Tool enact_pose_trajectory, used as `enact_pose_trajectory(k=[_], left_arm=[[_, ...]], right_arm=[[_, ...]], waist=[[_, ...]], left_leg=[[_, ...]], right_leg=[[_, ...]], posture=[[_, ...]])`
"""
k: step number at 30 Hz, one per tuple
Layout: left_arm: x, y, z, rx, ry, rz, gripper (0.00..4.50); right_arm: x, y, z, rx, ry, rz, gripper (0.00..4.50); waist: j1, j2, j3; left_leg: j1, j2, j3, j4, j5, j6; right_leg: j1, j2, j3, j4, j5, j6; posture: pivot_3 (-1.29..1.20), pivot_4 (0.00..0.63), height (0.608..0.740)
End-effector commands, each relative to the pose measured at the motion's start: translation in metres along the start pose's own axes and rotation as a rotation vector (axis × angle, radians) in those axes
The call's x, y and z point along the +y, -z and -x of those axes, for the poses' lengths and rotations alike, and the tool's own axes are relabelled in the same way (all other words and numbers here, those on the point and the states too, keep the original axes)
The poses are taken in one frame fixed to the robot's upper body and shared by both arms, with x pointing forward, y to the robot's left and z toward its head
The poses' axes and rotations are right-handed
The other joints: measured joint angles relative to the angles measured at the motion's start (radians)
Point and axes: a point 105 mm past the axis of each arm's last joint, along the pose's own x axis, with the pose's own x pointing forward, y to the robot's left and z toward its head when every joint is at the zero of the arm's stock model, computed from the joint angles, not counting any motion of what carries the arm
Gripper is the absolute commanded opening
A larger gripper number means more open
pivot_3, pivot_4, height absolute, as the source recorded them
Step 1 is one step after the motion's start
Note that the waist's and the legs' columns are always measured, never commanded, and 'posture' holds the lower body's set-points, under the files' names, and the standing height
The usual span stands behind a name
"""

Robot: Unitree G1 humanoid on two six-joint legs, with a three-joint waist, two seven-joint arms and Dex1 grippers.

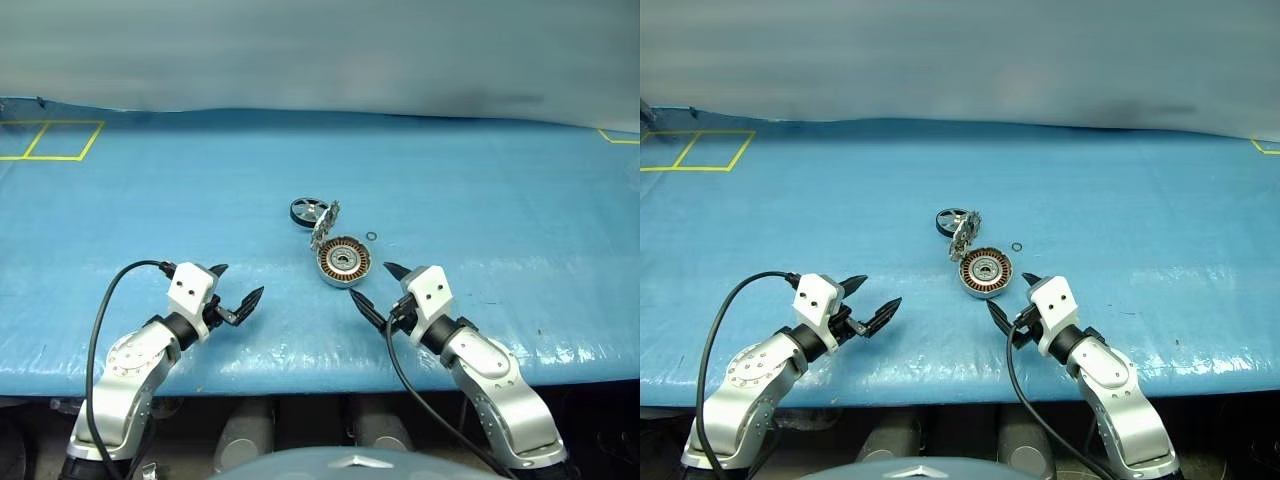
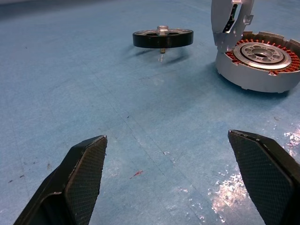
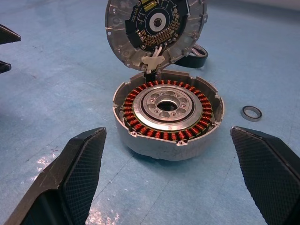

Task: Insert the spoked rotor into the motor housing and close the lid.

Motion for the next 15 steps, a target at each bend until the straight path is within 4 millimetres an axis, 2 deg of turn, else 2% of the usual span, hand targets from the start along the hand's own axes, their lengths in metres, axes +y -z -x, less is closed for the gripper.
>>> enact_pose_trajectory(k=[1, 15], left_arm=[[-0.0011, -0.0084, 0.0009, -0.029, 0.006, -0.023, 4.5], [-0.0016, -0.0086, 0.0001, -0.03, 0.008, -0.026, 4.5]], right_arm=[[0.0006, -0.0078, -0.0005, -0.025, -0.006, 0.017, 4.47], [0.0023, -0.0074, -0.0009, -0.015, -0.019, 0.028, 4.47]], waist=[[0.0, 0.0, 0.0], [0.0, 0.0, 0.0]], left_leg=[[0.0, 0.0, 0.0, 0.0, 0.0, 0.0], [0.0, 0.0, 0.0, 0.0, 0.0, 0.0]], right_leg=[[0.0, 0.0, 0.0, 0.0, 0.0, 0.0], [0.0, 0.0, 0.0, 0.0, 0.0, 0.0]], posture=[[0.0, 0.15, 0.74], [0.0, 0.15, 0.74]])
